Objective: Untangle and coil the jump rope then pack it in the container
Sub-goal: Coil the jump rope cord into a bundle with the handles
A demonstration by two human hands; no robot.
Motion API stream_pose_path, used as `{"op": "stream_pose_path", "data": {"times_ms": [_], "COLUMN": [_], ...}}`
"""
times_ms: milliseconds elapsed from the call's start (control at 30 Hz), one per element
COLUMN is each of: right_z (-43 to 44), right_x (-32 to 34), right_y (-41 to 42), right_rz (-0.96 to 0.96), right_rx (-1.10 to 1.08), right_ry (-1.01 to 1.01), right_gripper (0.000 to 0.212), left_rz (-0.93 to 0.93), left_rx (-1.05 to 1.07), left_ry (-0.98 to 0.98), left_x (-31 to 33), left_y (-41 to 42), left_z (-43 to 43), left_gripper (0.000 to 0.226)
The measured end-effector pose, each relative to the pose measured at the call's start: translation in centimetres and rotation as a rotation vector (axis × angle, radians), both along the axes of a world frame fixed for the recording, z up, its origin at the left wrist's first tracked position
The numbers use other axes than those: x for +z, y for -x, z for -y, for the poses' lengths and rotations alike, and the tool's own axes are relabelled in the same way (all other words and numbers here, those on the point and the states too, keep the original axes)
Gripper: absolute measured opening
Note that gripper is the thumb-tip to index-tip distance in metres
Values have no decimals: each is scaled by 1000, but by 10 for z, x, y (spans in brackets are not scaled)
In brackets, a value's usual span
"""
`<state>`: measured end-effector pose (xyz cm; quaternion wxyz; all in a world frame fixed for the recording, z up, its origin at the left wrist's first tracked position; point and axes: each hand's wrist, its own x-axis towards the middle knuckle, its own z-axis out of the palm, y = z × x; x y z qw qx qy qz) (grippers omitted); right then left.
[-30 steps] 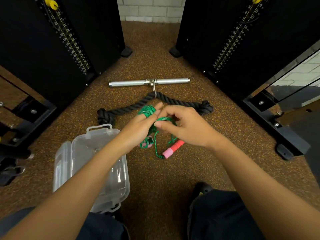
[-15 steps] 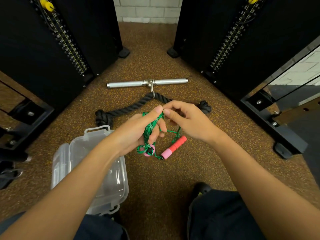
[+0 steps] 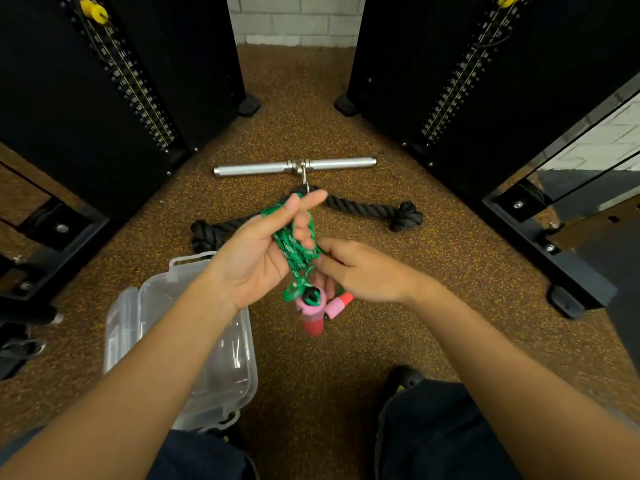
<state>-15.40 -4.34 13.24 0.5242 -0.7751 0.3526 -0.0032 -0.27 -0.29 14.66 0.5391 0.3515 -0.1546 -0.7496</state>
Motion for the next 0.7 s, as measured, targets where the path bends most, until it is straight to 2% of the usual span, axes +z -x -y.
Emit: {"op": "stream_pose_path", "data": {"times_ms": [133, 300, 400, 533, 567, 633, 700], "right_z": [-5, -5, -3, 0, 1, 7, 12], "right_x": [1, 8, 10, 14, 15, 17, 18], "right_y": [0, -1, 1, 2, 4, 8, 12], "right_rz": [-90, 35, 123, 211, 222, 228, 234], "right_rx": [77, 45, -15, -81, -108, -157, -185], "right_ry": [77, 323, 426, 481, 485, 504, 528], "right_gripper": [23, 16, 23, 11, 14, 23, 31], "left_rz": [60, 579, 609, 670, 698, 760, 739], "left_rx": [152, 138, 85, -47, -85, -220, -403], "left_ry": [14, 82, 76, 18, 2, -2, 64], "left_x": [-3, -11, -16, -24, -22, -21, -18], "left_y": [-8, -3, -1, 5, 8, 10, 12], "left_z": [4, 2, 1, -2, -3, -5, -6], "left_gripper": [45, 46, 45, 31, 30, 60, 76]}}
